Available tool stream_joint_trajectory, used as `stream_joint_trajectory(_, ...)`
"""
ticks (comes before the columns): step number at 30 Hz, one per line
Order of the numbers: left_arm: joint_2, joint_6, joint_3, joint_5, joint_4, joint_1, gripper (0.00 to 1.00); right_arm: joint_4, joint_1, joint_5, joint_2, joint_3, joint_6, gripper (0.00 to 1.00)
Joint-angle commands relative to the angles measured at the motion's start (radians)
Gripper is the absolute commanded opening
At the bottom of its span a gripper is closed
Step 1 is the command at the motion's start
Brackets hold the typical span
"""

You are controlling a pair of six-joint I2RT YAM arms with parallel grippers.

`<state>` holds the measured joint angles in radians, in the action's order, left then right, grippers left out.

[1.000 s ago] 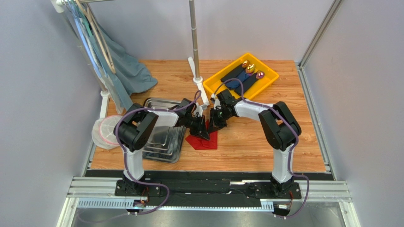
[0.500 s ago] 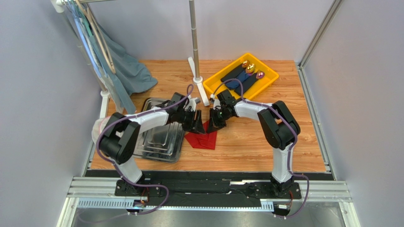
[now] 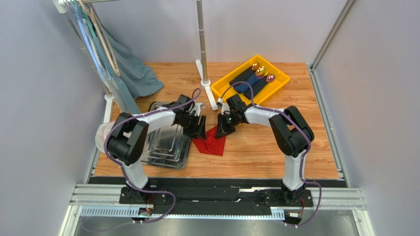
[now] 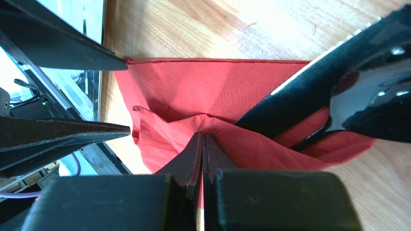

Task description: Place the utensils on the paper napkin and roll it up

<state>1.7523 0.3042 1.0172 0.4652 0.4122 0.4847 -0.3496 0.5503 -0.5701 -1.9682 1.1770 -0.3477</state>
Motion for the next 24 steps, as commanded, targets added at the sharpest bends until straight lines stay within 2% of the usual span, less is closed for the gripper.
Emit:
stream_joint_trajectory(1,0.047,-0.046,0.058,-0.062,0.028,0.02,0.68,-0.111,-0.007,0.157,-0.052,-0.028,0.095,0.0)
stream_joint_trajectory(9,0.012,-0.108,0.067,-0.115,0.025,0.028,0.69,-0.121,-0.007,0.153,-0.063,-0.014,0.093,0.0)
stream_joint_trajectory(18,-0.002,-0.174,0.09,-0.071,0.007,0.028,0.7,-0.124,-0.007,0.151,-0.064,-0.016,0.098,0.0)
stream_joint_trajectory(24,0.003,-0.18,0.093,-0.097,0.004,0.028,0.7,-0.127,-0.009,0.151,-0.063,-0.01,0.101,0.0)
